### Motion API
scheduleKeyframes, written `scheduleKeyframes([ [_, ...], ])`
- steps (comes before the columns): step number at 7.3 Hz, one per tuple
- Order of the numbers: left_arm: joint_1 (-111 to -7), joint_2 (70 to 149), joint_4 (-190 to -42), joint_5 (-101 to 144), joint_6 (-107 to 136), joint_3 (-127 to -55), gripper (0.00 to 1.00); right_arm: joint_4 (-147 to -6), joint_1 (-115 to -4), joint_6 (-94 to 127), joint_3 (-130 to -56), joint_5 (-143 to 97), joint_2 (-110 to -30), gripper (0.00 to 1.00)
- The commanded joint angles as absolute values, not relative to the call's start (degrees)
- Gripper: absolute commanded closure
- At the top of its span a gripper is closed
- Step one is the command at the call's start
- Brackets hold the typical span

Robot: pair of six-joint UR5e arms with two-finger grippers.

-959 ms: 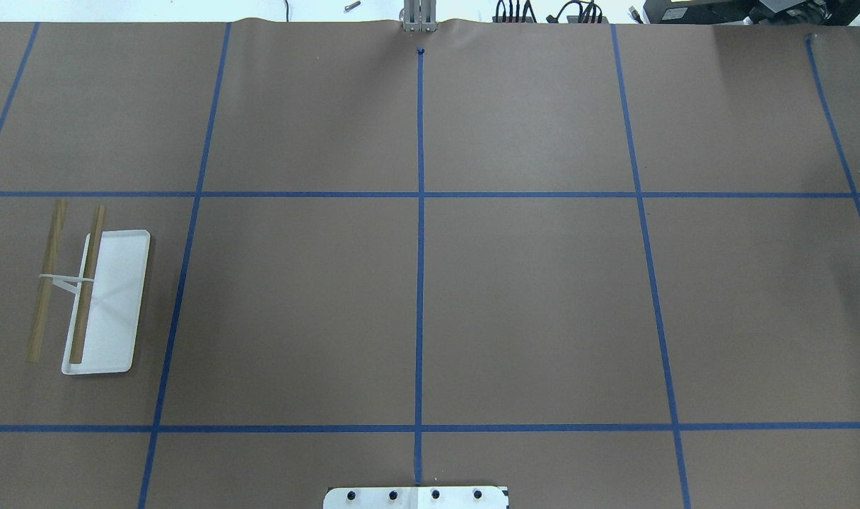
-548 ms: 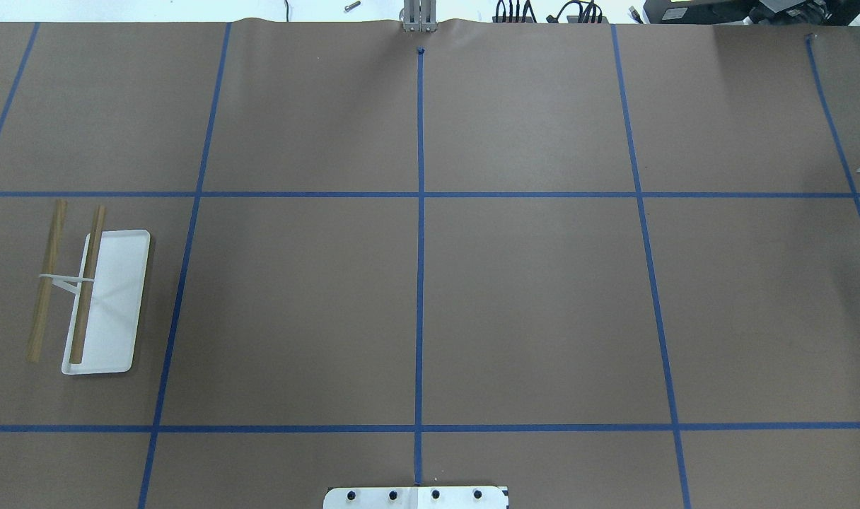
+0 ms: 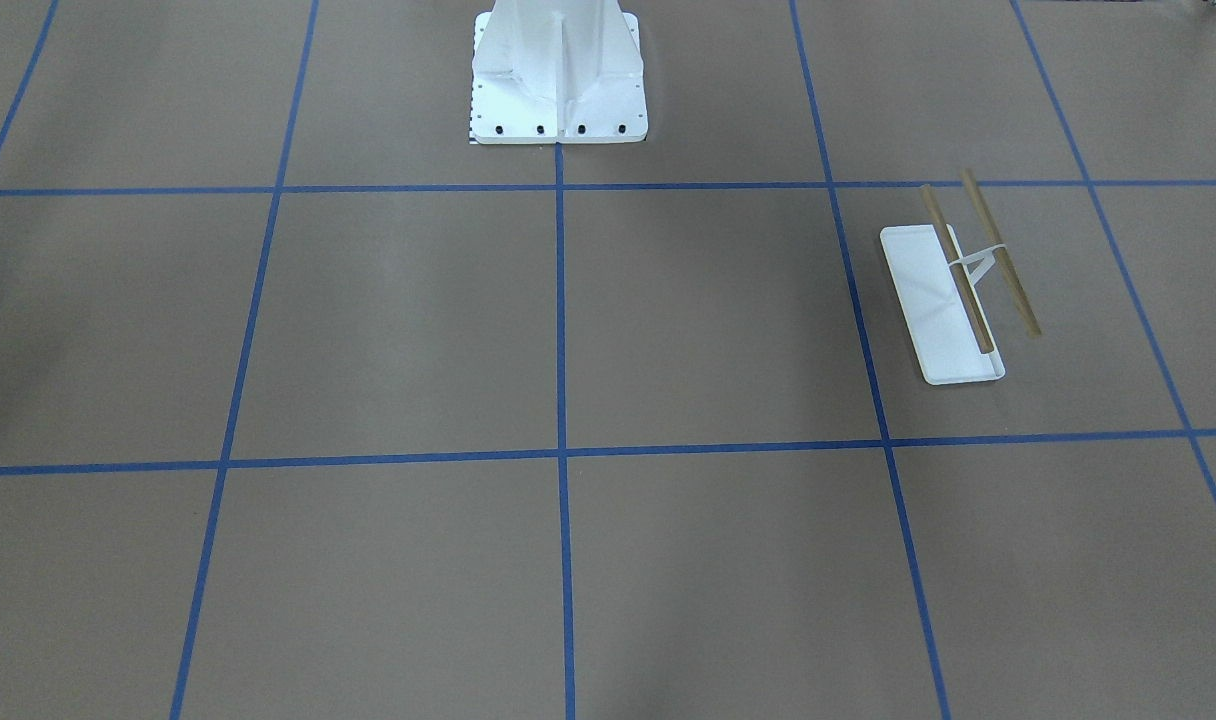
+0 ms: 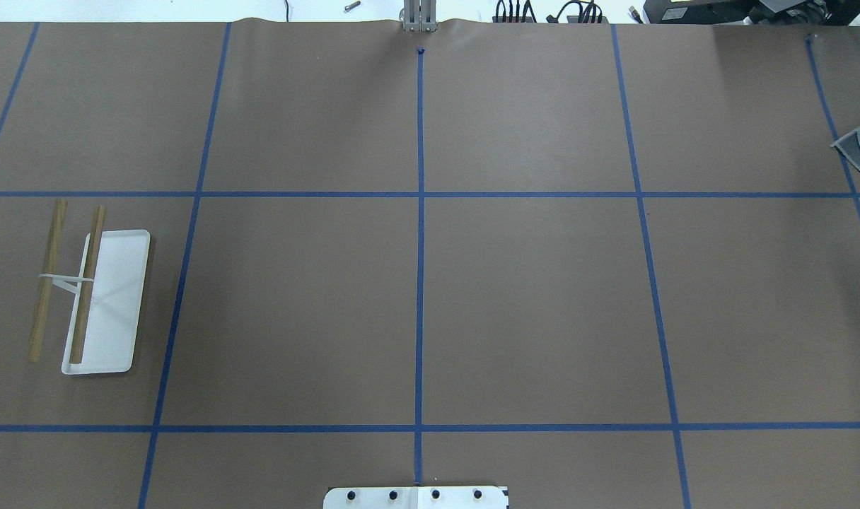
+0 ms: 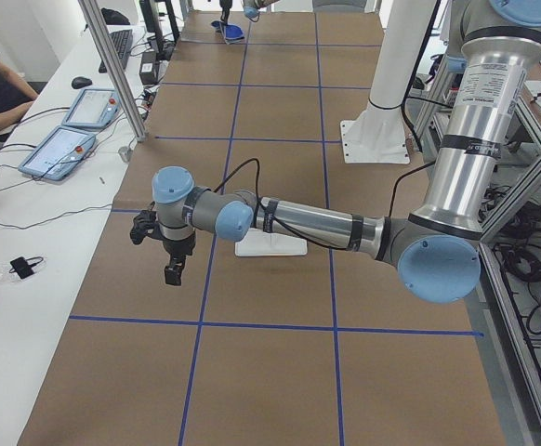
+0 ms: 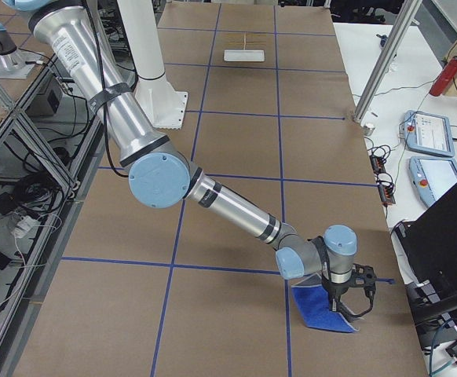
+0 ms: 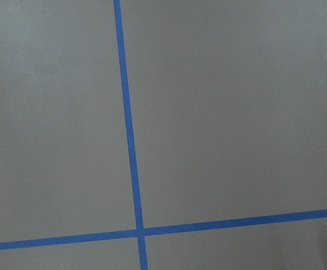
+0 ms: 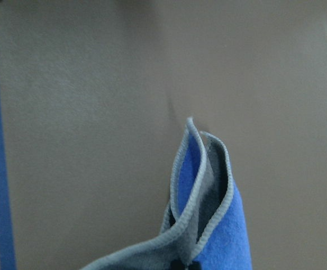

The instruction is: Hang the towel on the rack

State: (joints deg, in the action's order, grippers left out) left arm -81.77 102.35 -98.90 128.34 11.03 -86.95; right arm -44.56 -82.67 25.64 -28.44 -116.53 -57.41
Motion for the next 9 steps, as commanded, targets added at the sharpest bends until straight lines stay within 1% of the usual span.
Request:
scheduleKeyframes([
  [1, -81.74, 102.39, -99.05, 128.58, 11.07, -87.27, 0.02, -52.24, -83.58, 25.49, -39.3, -120.31, -57.83, 1.0],
  [3, -81.04, 103.18, -98.62, 128.41, 13.42, -86.23, 0.02, -69.09, -83.93, 25.75, -58.0, -122.26, -59.92, 1.0],
  [4, -80.51, 103.44, -98.79, 128.32, 17.71, -86.13, 0.02, -76.74, -82.98, 25.84, -66.1, -122.26, -60.2, 1.0],
  [6, -79.98, 102.58, -99.75, 128.41, 17.93, -86.65, 0.02, -90.9, -78.69, 27.23, -81.66, -122.34, -60.29, 1.0],
  [7, -79.98, 101.79, -102.45, 128.93, 18.1, -86.66, 0.02, -96.71, -74.66, 33.25, -90.87, -122.78, -60.29, 1.0],
  [8, -79.98, 102.3, -102.74, 128.94, 20.19, -85.88, 0.02, -99.73, -70.7, 40.18, -97.58, -122.78, -60.03, 1.0],
  [9, -79.89, 103.96, -102.48, 128.94, 24.65, -85.78, 0.02, -99.93, -67.62, 45.21, -101.65, -122.78, -60.03, 1.0],
])
